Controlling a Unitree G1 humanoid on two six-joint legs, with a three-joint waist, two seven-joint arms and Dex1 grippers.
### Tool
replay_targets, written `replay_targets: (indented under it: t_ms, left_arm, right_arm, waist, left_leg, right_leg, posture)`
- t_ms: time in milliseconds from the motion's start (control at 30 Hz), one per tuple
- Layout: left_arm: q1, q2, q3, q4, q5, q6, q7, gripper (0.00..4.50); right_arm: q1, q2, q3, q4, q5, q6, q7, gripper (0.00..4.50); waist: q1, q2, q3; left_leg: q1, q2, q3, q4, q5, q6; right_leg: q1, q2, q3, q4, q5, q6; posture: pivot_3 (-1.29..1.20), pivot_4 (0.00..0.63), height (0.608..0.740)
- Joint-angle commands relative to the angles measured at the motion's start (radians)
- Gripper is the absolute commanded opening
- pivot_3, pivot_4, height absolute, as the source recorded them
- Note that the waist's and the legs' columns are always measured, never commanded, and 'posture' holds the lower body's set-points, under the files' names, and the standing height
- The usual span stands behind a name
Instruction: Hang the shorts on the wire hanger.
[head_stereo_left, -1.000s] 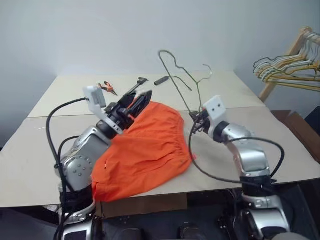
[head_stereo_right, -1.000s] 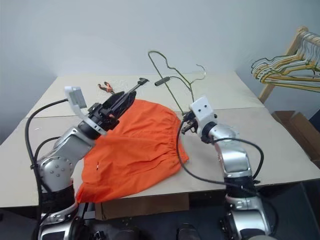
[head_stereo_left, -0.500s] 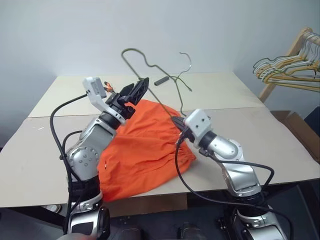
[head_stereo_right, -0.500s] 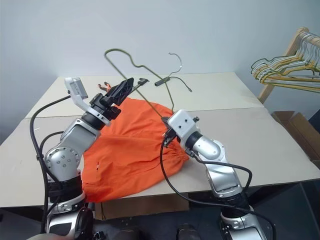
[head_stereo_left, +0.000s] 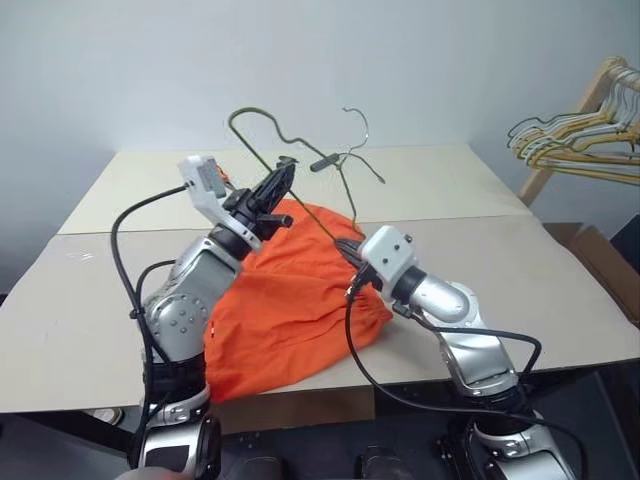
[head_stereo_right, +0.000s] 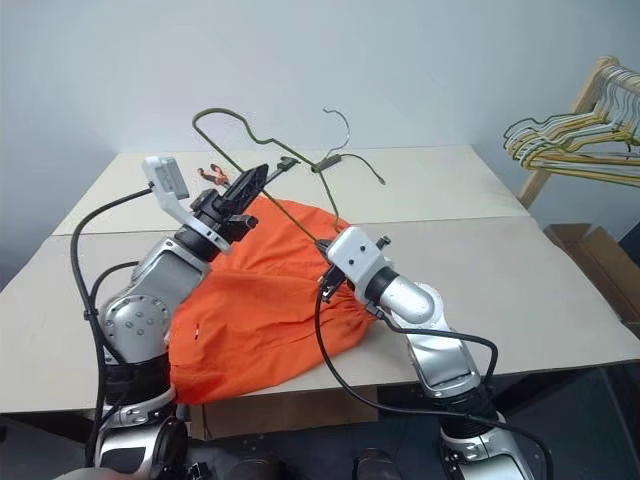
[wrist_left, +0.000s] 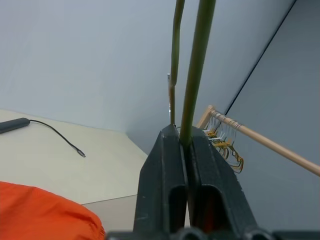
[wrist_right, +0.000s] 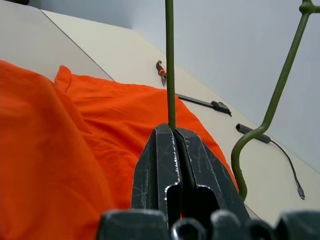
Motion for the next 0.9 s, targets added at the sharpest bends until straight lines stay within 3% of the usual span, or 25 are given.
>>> replay_targets:
  t_ms: [33, 67, 133, 300, 367, 500, 633, 767, 900]
  left_arm:
    - [-0.022, 0.009, 0.007, -0.001, 0.021, -0.024, 0.005, 0.04]
    - [-0.021, 0.01, 0.006, -0.001, 0.022, -0.025, 0.002, 0.04]
    - [-0.009, 0.035, -0.024, -0.023, 0.052, -0.034, -0.039, 0.0]
    - [-0.004, 0.105, -0.054, -0.027, 0.133, -0.084, -0.14, 0.0]
    - [-0.011, 0.15, -0.044, -0.004, 0.165, -0.115, -0.196, 0.0]
    - [-0.028, 0.285, 0.057, 0.049, 0.076, -0.144, -0.444, 0.0]
    - [-0.059, 0.4, 0.154, 0.125, -0.046, -0.116, -0.647, 0.0]
    - [-0.063, 0.486, 0.259, 0.199, -0.253, -0.028, -0.914, 0.0]
    - [-0.077, 0.489, 0.293, 0.241, -0.368, 0.041, -0.973, 0.0]
  right_arm:
    - [-0.027, 0.0, -0.004, -0.027, -0.022, -0.052, -0.022, 0.0]
    - [-0.028, 0.001, -0.004, -0.027, -0.023, -0.053, -0.021, 0.0]
    - [-0.033, -0.002, 0.003, -0.023, -0.045, -0.067, -0.03, 0.51]
    - [-0.037, 0.0, -0.008, -0.028, -0.028, -0.079, -0.011, 2.13]
    - [-0.036, -0.002, -0.036, -0.065, 0.064, -0.039, 0.051, 2.86]
    - [-0.09, -0.034, -0.208, -0.139, 0.499, 0.288, 0.226, 4.3]
    - [-0.177, -0.199, -0.273, -0.083, 0.774, 0.532, 0.437, 4.46]
    - [-0.297, -0.298, -0.225, 0.079, 0.868, 0.657, 0.613, 4.46]
    - [-0.378, -0.301, -0.151, 0.231, 0.837, 0.638, 0.731, 4.46]
  waist:
    - [-0.002, 0.0, 0.0]
    - [-0.002, 0.0, 0.0]
    - [-0.001, 0.0, 0.0]
    - [-0.003, 0.0, 0.0]
    - [-0.004, 0.0, 0.0]
    - [-0.009, 0.0, 0.0]
    - [-0.012, 0.0, 0.0]
    - [-0.028, 0.0, 0.0]
    - [-0.033, 0.0, 0.0]
  left_leg:
    - [0.0, 0.0, 0.0, 0.0, 0.0, 0.0]
    - [0.0, 0.0, 0.0, 0.0, 0.0, 0.0]
    - [0.0, 0.0, 0.0, 0.0, 0.0, 0.0]
    - [0.0, 0.0, 0.0, 0.0, 0.0, 0.0]
    - [0.0, 0.0, 0.0, 0.0, 0.0, 0.0]
    - [0.0, 0.002, 0.001, 0.0, 0.0, 0.0]
    - [0.001, 0.004, 0.001, 0.0, 0.0, 0.0]
    - [0.002, 0.006, 0.002, 0.0, 0.0, 0.0]
    - [0.003, 0.007, 0.004, 0.0, 0.0, 0.0]
  right_leg:
    - [0.0, 0.0, 0.0, 0.0, 0.0, 0.0]
    - [0.0, 0.0, 0.0, 0.0, 0.0, 0.0]
    - [0.0, 0.0, 0.0, 0.0, 0.0, 0.0]
    - [0.0, 0.0, 0.0, 0.0, 0.0, 0.0]
    - [0.0, 0.001, 0.0, 0.0, 0.0, 0.0]
    - [0.0, 0.002, 0.0, 0.0, 0.001, -0.001]
    - [0.001, 0.003, -0.002, -0.002, 0.001, -0.002]
    - [0.001, 0.005, -0.003, -0.002, 0.001, -0.002]
    - [0.002, 0.006, -0.002, -0.002, 0.0, -0.003]
  posture:
    - [0.05, 0.0, 0.74]
    - [0.04, 0.0, 0.74]
    - [0.04, 0.0, 0.74]
    - [0.04, 0.0, 0.74]
    - [0.05, 0.0, 0.74]
    - [0.04, 0.0, 0.74]
    - [0.04, 0.0, 0.74]
    - [0.03, 0.0, 0.74]
    - [0.04, 0.0, 0.74]
